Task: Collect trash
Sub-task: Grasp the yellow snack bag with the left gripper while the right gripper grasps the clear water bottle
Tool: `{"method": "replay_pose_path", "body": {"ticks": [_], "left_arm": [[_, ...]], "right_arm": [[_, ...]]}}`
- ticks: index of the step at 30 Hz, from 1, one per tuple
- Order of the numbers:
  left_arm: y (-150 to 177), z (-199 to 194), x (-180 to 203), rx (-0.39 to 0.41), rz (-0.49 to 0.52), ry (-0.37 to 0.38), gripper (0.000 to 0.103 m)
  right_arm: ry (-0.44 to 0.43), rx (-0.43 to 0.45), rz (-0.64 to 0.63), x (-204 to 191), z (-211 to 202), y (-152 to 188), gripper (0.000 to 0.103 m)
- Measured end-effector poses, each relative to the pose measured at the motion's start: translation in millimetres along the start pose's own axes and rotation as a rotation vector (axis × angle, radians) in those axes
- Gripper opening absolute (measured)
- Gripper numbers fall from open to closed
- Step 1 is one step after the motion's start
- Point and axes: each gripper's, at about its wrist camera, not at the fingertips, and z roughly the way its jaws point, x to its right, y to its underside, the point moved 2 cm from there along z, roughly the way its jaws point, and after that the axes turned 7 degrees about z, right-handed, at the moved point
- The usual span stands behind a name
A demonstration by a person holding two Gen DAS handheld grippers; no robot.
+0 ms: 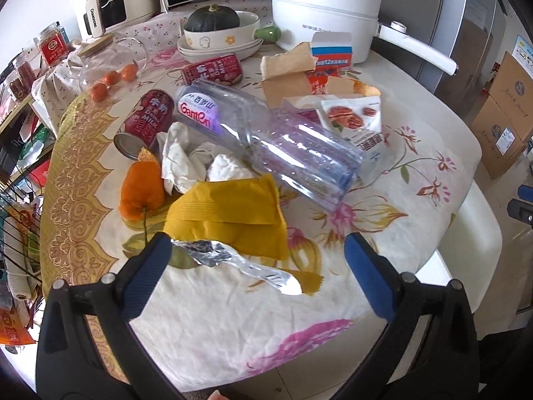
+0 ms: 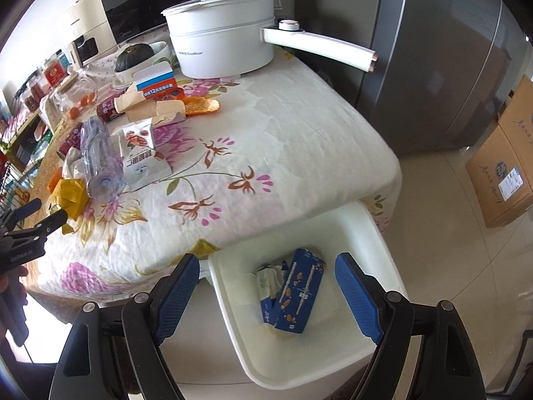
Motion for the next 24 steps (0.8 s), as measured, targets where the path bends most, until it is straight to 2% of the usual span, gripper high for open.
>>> {"method": "replay_pose_path", "body": {"ticks": [6, 10, 12, 15, 16, 17, 18, 22, 24], "left_arm": [[-1, 32, -9, -0.099, -0.009, 0.046, 0.102], [-2, 45, -13, -0.133, -0.047, 0.058, 0.102], [-2, 48, -18, -0.14, -0.082, 0.064, 0.099], [-1, 47, -26, -0.132, -0.134, 0.108, 0.082], [-1, 45, -28, -0.128, -0.15, 0.128, 0.073], [0, 44, -30, -0.112, -0.156, 0.121, 0.064], [0, 43, -31, -0.099, -0.156, 0.118, 0.06], [3, 32, -35, -0.069, -0.143, 0.126, 0.05], [4, 25, -39, -0.05, -0.142, 0.131, 0.05]], "right_arm": [[-0.011, -0.013, -0.016, -16, 9, -7, 0.085], [-0.012, -0.022, -0.013, -22, 16, -11, 0.085], [-0.015, -0.028, -0.007, -24, 19, -14, 0.085], [-0.028, -0.038, 0.009, -27, 24, -16, 0.085], [-0.034, -0.039, 0.013, -29, 24, -17, 0.085], [-0.038, -0.04, 0.016, -31, 25, -17, 0.085], [-0.043, -0.039, 0.018, -33, 25, -18, 0.085], [-0.061, -0.028, 0.01, -46, 23, -21, 0.085], [-0.071, -0.02, 0.0, -55, 22, -22, 0.085]]}}
